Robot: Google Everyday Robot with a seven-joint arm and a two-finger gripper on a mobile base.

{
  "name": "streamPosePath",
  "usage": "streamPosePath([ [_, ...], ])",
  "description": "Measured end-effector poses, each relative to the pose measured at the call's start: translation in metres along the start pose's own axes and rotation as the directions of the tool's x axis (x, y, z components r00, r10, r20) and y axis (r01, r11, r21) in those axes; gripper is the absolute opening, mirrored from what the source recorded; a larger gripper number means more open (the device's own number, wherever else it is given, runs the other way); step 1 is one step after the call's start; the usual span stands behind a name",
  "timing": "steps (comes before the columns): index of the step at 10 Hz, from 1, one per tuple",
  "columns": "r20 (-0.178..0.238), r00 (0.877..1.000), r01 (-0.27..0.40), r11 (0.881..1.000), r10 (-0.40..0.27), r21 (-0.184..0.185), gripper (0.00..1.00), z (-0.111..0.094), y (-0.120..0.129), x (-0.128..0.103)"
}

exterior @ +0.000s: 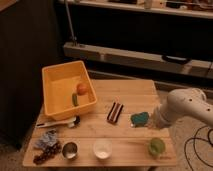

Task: Place fork in plastic cup

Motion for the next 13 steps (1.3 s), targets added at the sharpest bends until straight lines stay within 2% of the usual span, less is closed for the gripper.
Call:
streamPosePath([
  [4,0.028,0.999,-0.019,1.000,0.018,0.007,0.00,-0.003,0.007,-0.003],
  [9,0.090,0.996,-0.002,0.999,0.005,-0.033,0.00,-0.002,0.040,-0.026],
  [13,0.086,0.996,-0.003,0.999,0.007,-0.049,0.00,0.000,0.050,-0.037],
])
